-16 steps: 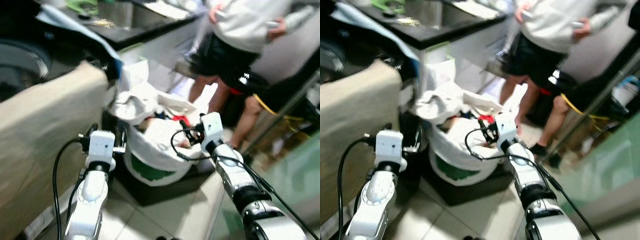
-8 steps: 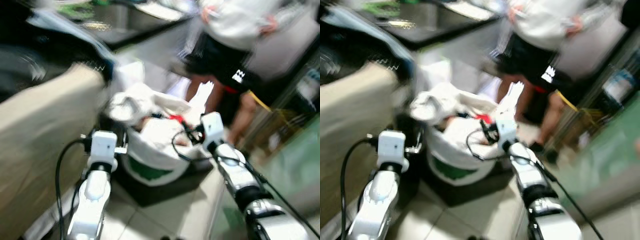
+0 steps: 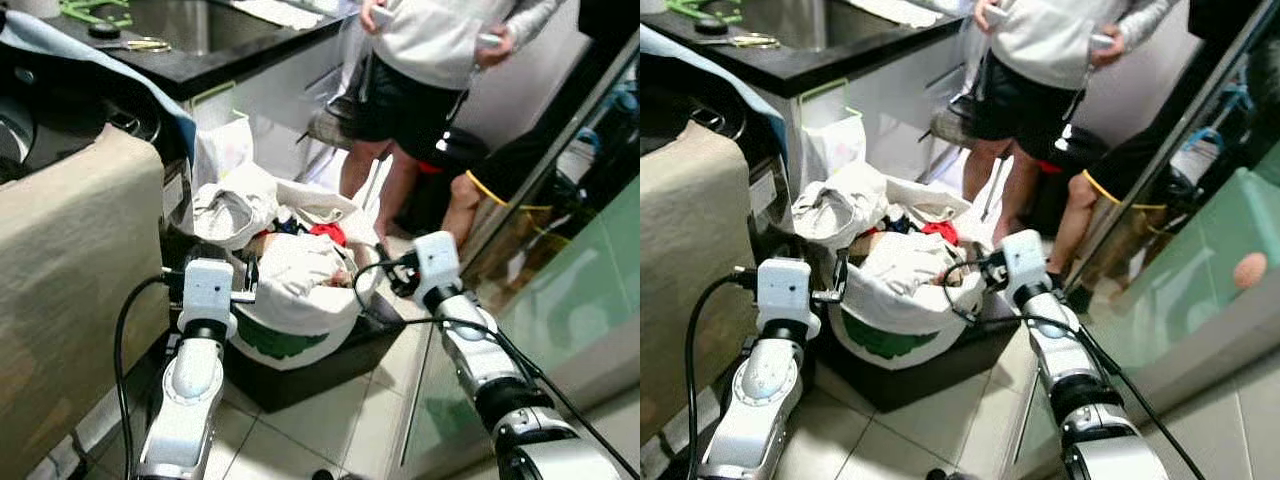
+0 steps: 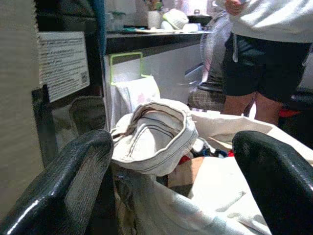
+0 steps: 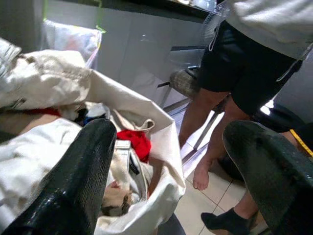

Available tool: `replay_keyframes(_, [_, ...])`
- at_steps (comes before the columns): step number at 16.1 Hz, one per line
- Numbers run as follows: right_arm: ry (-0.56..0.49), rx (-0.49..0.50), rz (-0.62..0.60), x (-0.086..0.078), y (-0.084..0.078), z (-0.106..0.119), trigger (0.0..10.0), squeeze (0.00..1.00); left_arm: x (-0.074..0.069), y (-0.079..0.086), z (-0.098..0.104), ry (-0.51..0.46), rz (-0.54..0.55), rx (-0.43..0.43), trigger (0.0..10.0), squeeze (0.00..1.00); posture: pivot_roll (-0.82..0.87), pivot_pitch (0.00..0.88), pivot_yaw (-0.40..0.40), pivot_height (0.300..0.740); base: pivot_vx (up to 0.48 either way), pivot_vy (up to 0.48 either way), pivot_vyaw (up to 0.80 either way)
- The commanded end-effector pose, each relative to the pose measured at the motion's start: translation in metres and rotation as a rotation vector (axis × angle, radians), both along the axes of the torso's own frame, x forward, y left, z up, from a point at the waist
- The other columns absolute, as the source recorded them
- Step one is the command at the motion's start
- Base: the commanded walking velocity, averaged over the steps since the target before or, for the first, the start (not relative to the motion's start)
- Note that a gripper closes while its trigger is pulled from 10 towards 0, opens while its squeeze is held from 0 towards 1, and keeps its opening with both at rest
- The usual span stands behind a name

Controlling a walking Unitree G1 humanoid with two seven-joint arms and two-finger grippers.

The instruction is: Clothes washing

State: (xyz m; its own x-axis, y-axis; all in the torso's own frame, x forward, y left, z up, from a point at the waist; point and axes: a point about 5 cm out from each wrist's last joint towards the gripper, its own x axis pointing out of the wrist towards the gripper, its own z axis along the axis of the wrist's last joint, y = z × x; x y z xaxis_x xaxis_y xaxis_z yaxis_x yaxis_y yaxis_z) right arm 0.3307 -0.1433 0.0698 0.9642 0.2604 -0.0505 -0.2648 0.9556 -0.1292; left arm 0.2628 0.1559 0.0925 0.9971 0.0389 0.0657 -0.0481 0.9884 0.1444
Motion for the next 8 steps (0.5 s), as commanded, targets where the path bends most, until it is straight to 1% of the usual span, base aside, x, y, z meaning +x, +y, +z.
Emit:
replay_keyframes(1, [-0.043,0.035,-0.054,0.005,-0.012,0.011,10.0,0.00,-0.008,0.013,-0.014,0.050,0.064,-0.071,10.0,0.00,0.14,0.000,-0.154,0.740,0.000,0.000,0.00])
replay_keyframes(2, [-0.048,0.031,-0.048,0.005,-0.013,0.012,10.0,0.00,-0.011,0.016,-0.020,0.066,0.073,-0.067,10.0,0.00,0.12,0.000,-0.157,0.740,0.000,0.000,0.00])
replay_keyframes(3, [-0.057,0.018,-0.033,0.005,-0.015,0.015,10.0,0.00,-0.015,0.014,-0.027,0.087,0.073,-0.056,10.0,0.00,0.11,0.000,-0.167,0.740,0.000,0.000,0.00])
replay_keyframes(4, [-0.064,-0.005,-0.019,0.006,-0.020,0.018,10.0,0.00,-0.018,0.008,-0.033,0.100,0.066,-0.060,10.0,0.00,0.09,0.000,-0.181,0.740,0.000,0.000,0.00])
replay_keyframes(5, [-0.067,-0.032,-0.008,0.008,-0.026,0.022,10.0,0.00,-0.019,-0.001,-0.037,0.109,0.063,-0.077,10.0,0.00,0.07,0.000,-0.212,0.740,0.000,0.000,0.00])
replay_keyframes(8, [-0.074,-0.074,0.023,0.013,-0.035,0.031,10.0,0.00,-0.021,-0.013,-0.046,0.129,0.062,-0.105,10.0,0.00,0.05,0.000,-0.241,0.740,0.000,0.000,0.00])
